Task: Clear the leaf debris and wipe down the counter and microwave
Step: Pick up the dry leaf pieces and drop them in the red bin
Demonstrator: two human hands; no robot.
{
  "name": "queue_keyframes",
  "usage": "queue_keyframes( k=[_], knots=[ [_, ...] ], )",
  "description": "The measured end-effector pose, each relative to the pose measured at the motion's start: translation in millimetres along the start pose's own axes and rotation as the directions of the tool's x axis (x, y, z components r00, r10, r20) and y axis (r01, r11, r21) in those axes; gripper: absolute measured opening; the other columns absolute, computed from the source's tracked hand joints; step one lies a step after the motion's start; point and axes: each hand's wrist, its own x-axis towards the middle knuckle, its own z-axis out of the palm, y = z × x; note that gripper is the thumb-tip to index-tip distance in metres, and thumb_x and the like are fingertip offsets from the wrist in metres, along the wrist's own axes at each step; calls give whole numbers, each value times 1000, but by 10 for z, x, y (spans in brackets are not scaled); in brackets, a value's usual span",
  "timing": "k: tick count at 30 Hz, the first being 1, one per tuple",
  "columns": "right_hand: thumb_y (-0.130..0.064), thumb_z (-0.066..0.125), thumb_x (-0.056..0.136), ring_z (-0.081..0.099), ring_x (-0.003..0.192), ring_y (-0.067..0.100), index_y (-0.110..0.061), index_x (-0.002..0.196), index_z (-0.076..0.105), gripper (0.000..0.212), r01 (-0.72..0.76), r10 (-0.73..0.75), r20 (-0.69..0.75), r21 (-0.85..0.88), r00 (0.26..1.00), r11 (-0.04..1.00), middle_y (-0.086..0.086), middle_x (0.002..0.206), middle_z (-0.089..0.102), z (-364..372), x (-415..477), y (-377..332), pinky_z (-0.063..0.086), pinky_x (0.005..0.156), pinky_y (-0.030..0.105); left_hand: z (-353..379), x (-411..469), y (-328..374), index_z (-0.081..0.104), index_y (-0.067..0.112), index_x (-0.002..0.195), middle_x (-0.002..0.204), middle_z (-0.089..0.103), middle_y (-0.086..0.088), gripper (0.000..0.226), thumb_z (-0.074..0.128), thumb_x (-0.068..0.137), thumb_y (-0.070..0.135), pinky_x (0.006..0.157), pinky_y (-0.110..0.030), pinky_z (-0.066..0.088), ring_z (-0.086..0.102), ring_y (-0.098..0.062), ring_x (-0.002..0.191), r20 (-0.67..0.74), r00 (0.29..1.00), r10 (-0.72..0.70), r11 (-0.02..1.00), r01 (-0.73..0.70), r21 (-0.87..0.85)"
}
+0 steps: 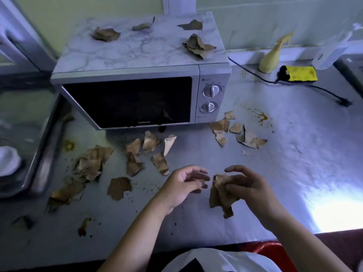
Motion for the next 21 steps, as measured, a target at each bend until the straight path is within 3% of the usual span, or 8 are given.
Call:
queue_keyframes(
  k=[2, 4, 6, 9, 14, 18, 21],
  knots=[
    [12, 64, 87, 68, 76, 26, -13, 104, 71, 31, -5, 5, -54, -7, 999, 1000, 11, 86, 73, 40, 41, 32, 54, 61, 28, -230, 92, -118, 72, 33, 99, 98, 74, 12, 24, 68, 90, 11, 79, -22, 55, 69, -8, 95, -205, 979, -13, 987, 44, 151],
    [11, 65, 86, 67, 83, 34, -11, 98, 73, 27, -7, 7, -99, 8, 995, 1000, 17, 90, 71, 56, 49, 69, 56, 66, 41, -509, 238, -251, 68, 33, 100, 98, 71, 13, 19, 70, 89, 17, 82, -25, 53, 66, -6, 94, -372, 928, -2, 932, 137, 337],
    [12, 64, 86, 66, 86, 41, -9, 94, 73, 23, -14, 19, -138, 40, 990, 999, 20, 92, 70, 60, 12, 103, 56, 73, 54, -770, 412, -359, 64, 27, 105, 106, 67, 8, 20, 71, 88, 17, 86, -33, 53, 63, -13, 96, -445, 895, 28, 860, 205, 467],
    [13, 63, 86, 64, 80, 39, -8, 89, 73, 24, -32, 49, -214, 81, 976, 996, 17, 86, 67, 56, -82, 154, 53, 71, 53, -1056, 690, -418, 62, 22, 106, 104, 67, -1, 25, 69, 84, 15, 77, -35, 53, 62, -22, 91, -425, 899, 110, 656, 256, 710],
    [18, 60, 85, 61, 73, 33, -2, 91, 69, 23, -11, 56, -315, 145, 947, 989, 13, 78, 62, 9, -260, 198, 50, 68, 46, -1182, 1023, -396, 51, 18, 133, 132, 55, -8, 55, 68, 80, 12, 91, -40, 51, 56, -29, 115, -368, 930, 3, 426, 332, 842],
    [18, 59, 86, 63, 78, 39, 4, 97, 68, 20, 14, 44, -368, 153, 929, 988, 18, 83, 62, -54, -402, 235, 53, 76, 56, -1141, 1090, -399, 55, 17, 127, 128, 56, -10, 50, 67, 79, 12, 88, -36, 48, 55, -30, 115, -368, 928, 64, 356, 323, 877],
    [18, 58, 87, 66, 76, 37, 6, 98, 67, 19, 9, 55, -382, 165, 923, 986, 16, 81, 65, -69, -492, 293, 55, 78, 57, -1134, 1051, -396, 58, 13, 123, 124, 58, -13, 43, 66, 81, 7, 88, -36, 49, 57, -31, 111, -382, 921, 81, 405, 320, 857]
  ],
)
